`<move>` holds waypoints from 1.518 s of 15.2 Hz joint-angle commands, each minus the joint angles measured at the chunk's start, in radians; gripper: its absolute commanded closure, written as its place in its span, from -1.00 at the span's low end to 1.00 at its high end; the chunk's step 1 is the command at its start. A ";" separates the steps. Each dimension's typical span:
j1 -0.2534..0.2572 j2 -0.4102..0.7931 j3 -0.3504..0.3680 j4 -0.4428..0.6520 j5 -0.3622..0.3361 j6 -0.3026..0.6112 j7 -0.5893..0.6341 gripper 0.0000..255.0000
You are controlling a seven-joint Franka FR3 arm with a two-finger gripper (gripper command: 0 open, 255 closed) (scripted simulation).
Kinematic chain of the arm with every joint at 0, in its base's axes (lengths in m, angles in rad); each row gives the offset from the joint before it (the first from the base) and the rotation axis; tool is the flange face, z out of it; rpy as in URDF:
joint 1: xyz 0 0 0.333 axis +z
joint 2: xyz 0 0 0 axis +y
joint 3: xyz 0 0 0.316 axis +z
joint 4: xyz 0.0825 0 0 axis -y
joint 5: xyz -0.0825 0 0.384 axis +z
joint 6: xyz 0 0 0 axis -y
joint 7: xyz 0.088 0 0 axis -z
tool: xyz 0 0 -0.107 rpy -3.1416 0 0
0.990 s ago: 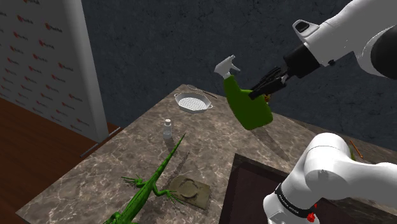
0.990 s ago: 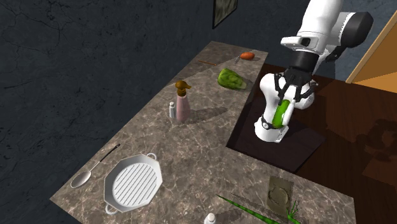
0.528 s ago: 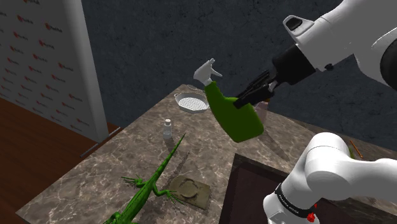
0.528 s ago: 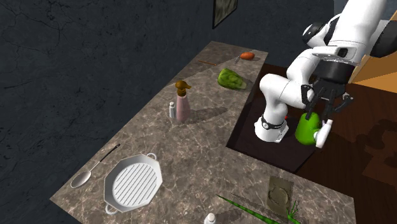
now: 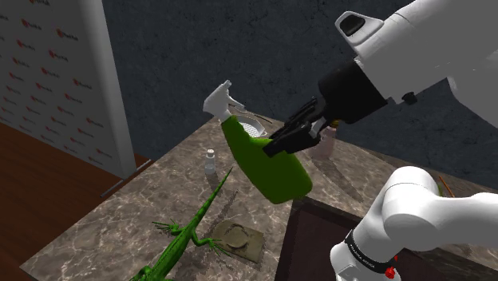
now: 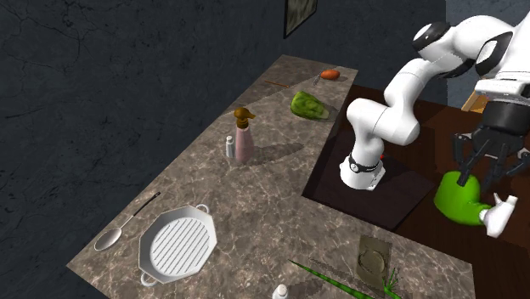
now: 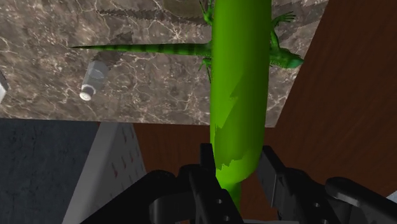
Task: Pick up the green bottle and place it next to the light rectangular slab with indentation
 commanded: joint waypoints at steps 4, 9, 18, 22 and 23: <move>-0.044 0.085 0.131 0.105 0.036 0.030 0.090 1.00; -0.026 0.068 0.161 0.037 0.064 0.082 0.090 1.00; 0.006 0.051 0.224 -0.076 0.120 0.180 0.091 1.00; 0.019 0.051 0.257 -0.122 0.147 0.226 0.092 1.00; 0.022 0.052 0.266 -0.133 0.155 0.238 0.092 1.00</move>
